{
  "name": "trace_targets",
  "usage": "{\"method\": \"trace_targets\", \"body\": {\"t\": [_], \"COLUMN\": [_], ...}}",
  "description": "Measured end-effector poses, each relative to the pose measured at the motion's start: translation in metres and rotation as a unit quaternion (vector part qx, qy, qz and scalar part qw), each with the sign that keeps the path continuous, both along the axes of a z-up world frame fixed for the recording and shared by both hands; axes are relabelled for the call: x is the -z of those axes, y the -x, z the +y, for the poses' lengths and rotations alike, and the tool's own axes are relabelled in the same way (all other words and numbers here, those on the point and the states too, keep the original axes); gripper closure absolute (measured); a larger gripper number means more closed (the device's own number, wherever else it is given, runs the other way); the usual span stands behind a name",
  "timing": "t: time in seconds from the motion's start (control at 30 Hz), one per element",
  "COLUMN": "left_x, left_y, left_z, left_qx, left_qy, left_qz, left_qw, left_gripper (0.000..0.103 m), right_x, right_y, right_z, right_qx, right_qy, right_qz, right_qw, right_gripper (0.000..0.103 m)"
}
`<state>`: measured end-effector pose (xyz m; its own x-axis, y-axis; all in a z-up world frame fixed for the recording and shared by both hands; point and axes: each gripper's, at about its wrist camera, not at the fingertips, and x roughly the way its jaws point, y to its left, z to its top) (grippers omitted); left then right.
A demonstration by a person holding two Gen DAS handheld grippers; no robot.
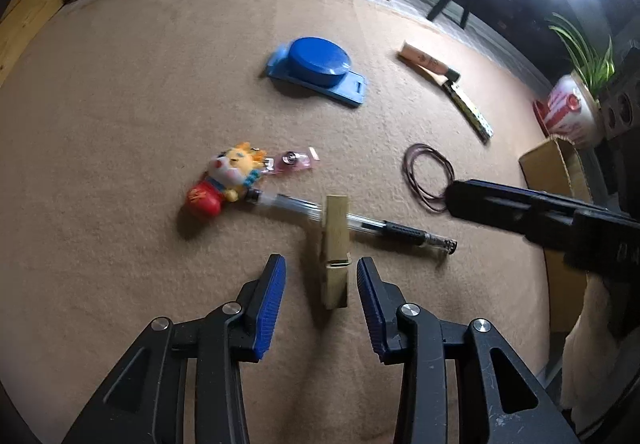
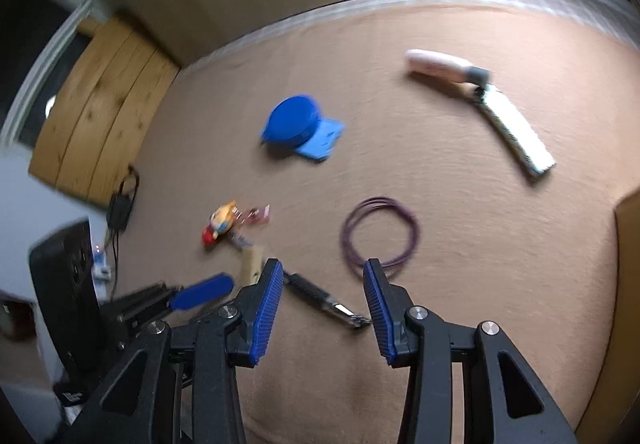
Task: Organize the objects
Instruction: 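Lift the purple cord with the right gripper and drop it on the cloth, then grasp the clear pen with the right gripper and lift while the left holds the clothespin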
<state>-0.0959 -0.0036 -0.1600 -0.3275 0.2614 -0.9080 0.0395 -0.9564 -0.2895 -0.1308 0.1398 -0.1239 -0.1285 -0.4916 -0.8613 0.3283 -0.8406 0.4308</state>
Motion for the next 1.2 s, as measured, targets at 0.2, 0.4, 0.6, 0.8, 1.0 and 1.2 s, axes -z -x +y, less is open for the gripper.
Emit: {"method": "trace_targets", "body": {"t": [0.2, 0.4, 0.6, 0.8, 1.0, 1.2], "left_x": [0.000, -0.010, -0.010, -0.012, -0.011, -0.004], "left_y": [-0.004, -0.022, -0.036, -0.035, -0.023, -0.012], "left_z": [-0.008, -0.033, -0.050, -0.045, -0.035, -0.026], "left_qx": [-0.009, -0.034, -0.052, -0.059, -0.047, -0.039], "left_qy": [0.020, 0.023, 0.012, -0.002, -0.003, 0.026], "left_qz": [-0.002, 0.002, -0.003, 0.000, 0.000, 0.000], "left_qw": [0.9997, 0.9991, 0.9986, 0.9982, 0.9989, 0.9989], "left_gripper": [0.080, 0.080, 0.080, 0.058, 0.058, 0.077], "right_x": [0.013, 0.018, 0.023, 0.020, 0.022, 0.022], "right_y": [-0.001, -0.005, -0.022, -0.034, -0.043, -0.062], "right_z": [-0.023, -0.051, -0.076, -0.073, -0.034, 0.000], "right_qx": [-0.034, -0.070, -0.123, -0.126, -0.063, -0.026], "right_qy": [-0.009, -0.048, -0.122, -0.152, -0.127, -0.112], "right_qz": [-0.014, 0.010, 0.054, 0.065, 0.026, 0.012], "right_qw": [0.999, 0.996, 0.983, 0.978, 0.990, 0.993], "right_gripper": [0.065, 0.065, 0.070, 0.089, 0.093, 0.093]}}
